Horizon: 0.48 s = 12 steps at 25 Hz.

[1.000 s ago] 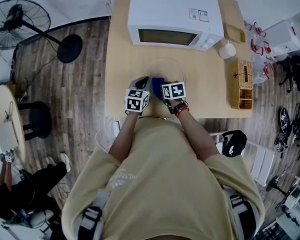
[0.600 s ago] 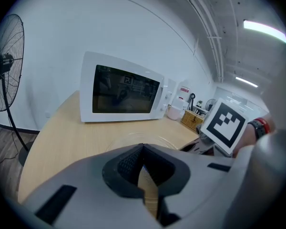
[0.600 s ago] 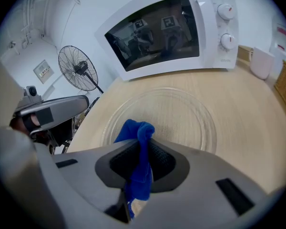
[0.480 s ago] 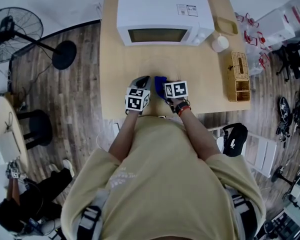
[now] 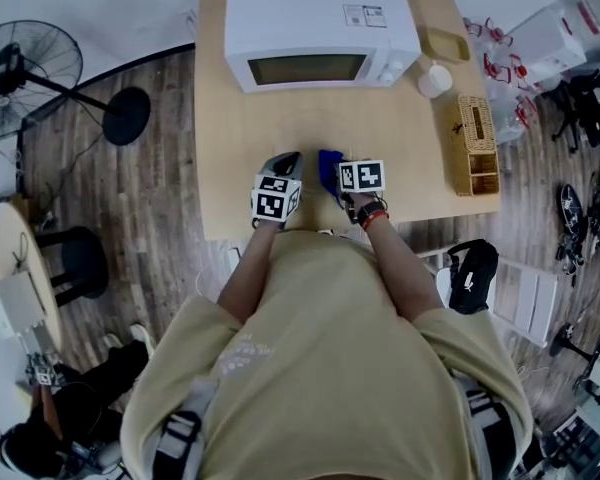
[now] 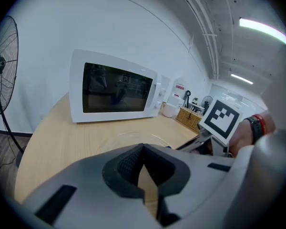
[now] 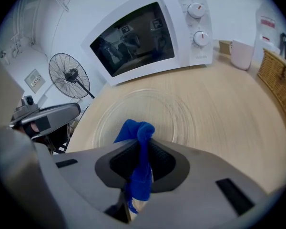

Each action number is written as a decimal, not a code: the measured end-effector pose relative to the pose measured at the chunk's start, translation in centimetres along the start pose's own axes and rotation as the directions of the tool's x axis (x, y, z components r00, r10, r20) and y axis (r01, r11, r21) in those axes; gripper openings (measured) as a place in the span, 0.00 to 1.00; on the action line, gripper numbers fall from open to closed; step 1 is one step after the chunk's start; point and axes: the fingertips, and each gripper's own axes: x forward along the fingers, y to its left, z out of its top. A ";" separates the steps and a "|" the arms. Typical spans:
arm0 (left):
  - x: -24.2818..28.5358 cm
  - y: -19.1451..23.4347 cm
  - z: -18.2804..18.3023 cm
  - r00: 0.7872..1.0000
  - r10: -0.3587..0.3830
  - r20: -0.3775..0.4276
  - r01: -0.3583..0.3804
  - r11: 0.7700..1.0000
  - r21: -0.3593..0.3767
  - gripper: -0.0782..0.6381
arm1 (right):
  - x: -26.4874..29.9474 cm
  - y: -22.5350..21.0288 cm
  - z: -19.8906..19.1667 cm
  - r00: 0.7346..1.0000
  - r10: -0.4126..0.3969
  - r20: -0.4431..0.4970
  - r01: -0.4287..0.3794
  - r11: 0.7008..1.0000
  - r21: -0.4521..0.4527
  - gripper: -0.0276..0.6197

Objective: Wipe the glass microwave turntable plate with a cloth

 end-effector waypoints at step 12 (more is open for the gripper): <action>0.6 -1.4 -0.3 0.999 -0.029 -0.014 0.029 0.999 0.013 0.13 | -2.0 -3.2 -0.8 0.998 -0.066 0.016 0.065 0.995 0.076 0.16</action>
